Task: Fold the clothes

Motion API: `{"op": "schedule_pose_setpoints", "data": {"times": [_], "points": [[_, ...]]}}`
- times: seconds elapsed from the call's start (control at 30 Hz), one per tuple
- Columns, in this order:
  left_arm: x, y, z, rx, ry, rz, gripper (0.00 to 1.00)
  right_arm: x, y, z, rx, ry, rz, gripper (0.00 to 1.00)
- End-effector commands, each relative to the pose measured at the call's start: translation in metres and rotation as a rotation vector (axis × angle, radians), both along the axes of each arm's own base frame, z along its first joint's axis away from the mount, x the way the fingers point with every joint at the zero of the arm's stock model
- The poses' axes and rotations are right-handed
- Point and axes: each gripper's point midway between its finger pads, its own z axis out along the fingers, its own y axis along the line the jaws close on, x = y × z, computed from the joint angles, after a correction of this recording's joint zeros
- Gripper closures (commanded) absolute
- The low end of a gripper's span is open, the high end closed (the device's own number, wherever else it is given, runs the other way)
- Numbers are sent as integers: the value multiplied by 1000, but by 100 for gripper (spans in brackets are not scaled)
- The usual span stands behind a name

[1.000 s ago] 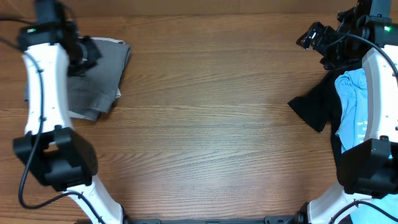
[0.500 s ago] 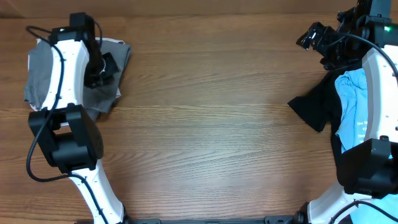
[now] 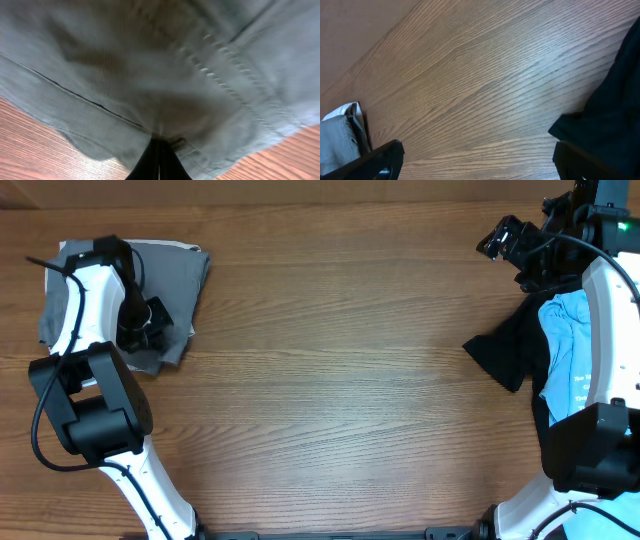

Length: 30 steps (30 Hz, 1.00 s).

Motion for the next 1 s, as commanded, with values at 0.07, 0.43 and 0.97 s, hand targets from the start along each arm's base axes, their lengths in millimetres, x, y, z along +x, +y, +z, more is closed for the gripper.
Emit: {"op": "schedule_pose_setpoints", "data": {"times": [0.07, 0.43, 0.97], "points": [[4, 0, 16, 3, -38, -13, 96, 1, 2, 1, 3, -7, 7, 0], [28, -41, 185, -121, -490, -68, 29, 1, 2, 1, 3, -7, 7, 0], [24, -42, 184, -124, -476, -68, 0, 1, 2, 1, 3, -7, 7, 0]]}}
